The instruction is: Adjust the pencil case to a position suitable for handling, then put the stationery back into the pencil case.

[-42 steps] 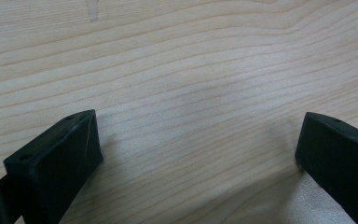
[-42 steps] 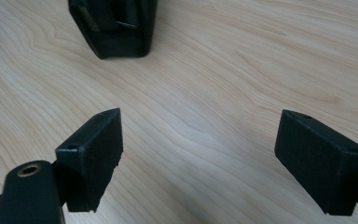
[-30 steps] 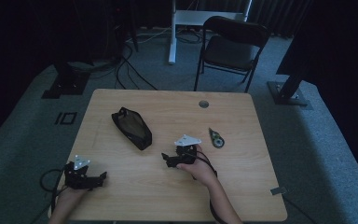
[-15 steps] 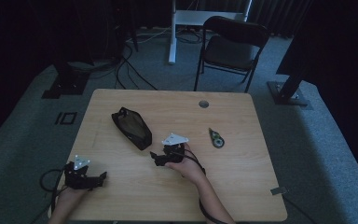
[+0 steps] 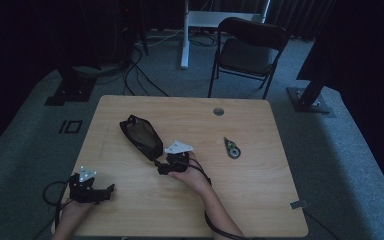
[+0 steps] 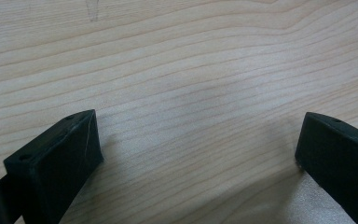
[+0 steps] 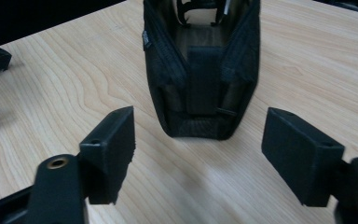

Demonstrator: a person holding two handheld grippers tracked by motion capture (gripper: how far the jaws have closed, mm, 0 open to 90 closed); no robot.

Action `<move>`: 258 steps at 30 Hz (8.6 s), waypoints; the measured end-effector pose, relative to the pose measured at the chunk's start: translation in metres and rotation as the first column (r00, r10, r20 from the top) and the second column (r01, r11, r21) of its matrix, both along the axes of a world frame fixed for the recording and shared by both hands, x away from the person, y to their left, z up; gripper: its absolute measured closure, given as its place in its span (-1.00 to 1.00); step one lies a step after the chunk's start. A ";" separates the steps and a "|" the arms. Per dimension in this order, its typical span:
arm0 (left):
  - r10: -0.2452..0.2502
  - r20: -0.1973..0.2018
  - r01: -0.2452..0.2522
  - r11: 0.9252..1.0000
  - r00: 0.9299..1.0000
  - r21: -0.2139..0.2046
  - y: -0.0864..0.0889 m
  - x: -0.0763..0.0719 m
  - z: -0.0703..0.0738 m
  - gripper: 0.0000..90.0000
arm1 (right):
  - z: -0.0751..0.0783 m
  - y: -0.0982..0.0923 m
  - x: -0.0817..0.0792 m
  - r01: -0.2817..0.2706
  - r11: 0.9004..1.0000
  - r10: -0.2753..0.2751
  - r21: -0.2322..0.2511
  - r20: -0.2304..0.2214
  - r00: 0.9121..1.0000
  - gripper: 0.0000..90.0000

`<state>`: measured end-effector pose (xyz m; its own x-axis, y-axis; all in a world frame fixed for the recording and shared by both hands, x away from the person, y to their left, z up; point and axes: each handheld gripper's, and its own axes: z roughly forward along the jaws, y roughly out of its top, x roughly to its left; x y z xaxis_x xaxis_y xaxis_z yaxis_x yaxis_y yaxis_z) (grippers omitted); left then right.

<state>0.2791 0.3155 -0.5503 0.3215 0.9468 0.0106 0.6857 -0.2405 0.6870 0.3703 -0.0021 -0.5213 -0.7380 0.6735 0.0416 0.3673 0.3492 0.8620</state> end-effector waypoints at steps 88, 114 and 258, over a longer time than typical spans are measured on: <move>-0.001 -0.001 0.001 1.000 1.000 0.002 0.000 0.000 0.000 -1.00 | 0.001 -0.095 -0.012 0.127 0.990 -0.129 -0.062 -0.031 0.991 0.62; -0.001 -0.001 0.001 1.000 1.000 0.002 0.000 0.000 0.000 -1.00 | -0.002 -0.168 -0.057 0.217 0.975 -0.218 -0.052 -0.028 0.976 0.62; 0.000 -0.001 0.000 1.000 1.000 0.001 0.000 0.000 0.000 -1.00 | 0.002 -0.257 0.023 0.441 0.898 -0.440 -0.003 -0.077 0.895 -0.33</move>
